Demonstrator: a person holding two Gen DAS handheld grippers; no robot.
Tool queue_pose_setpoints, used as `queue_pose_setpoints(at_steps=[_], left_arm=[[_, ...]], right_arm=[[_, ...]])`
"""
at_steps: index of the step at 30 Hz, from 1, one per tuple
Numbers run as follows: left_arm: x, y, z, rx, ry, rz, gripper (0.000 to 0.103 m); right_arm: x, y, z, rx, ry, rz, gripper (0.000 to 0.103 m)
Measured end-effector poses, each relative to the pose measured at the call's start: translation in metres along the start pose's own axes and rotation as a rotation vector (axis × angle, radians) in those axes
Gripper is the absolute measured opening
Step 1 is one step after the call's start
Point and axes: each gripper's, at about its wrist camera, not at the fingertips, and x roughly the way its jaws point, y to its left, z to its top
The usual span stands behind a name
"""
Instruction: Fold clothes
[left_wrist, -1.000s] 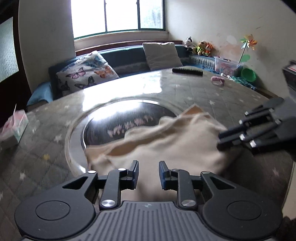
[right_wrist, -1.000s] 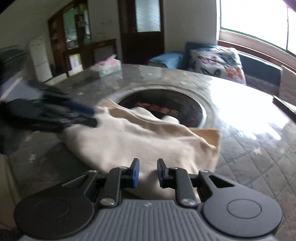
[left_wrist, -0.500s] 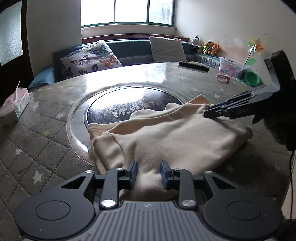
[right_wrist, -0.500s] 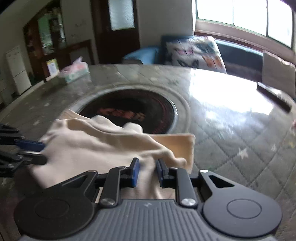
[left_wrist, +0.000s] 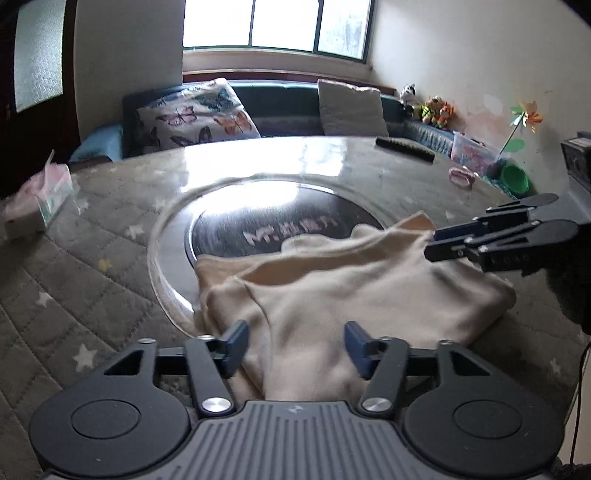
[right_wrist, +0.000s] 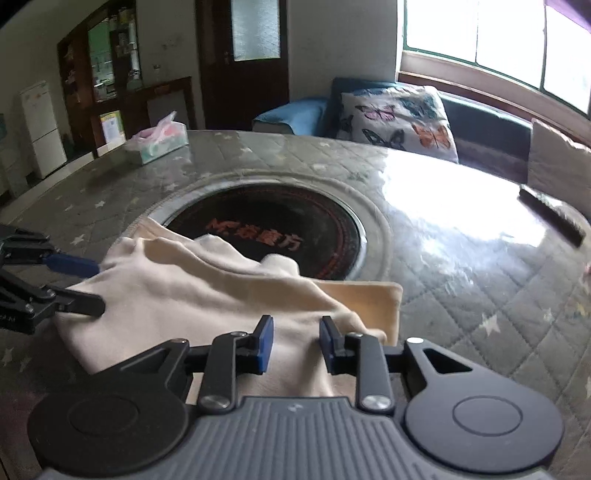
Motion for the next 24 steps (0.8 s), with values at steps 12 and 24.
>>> queue_pose_setpoints(at_steps=[12, 24], left_arm=[[-0.015, 0.028, 0.018, -0.149, -0.070, 0.088, 0.103], [-0.010, 0.050, 0.016, -0.301, 0.010, 0.123, 0.093]], right_arm=[[-0.005, 0.072, 0.012, -0.176, -0.015, 0.163, 0.031], [0.016, 0.133, 0.000, -0.355, -0.005, 0.181, 0.031]])
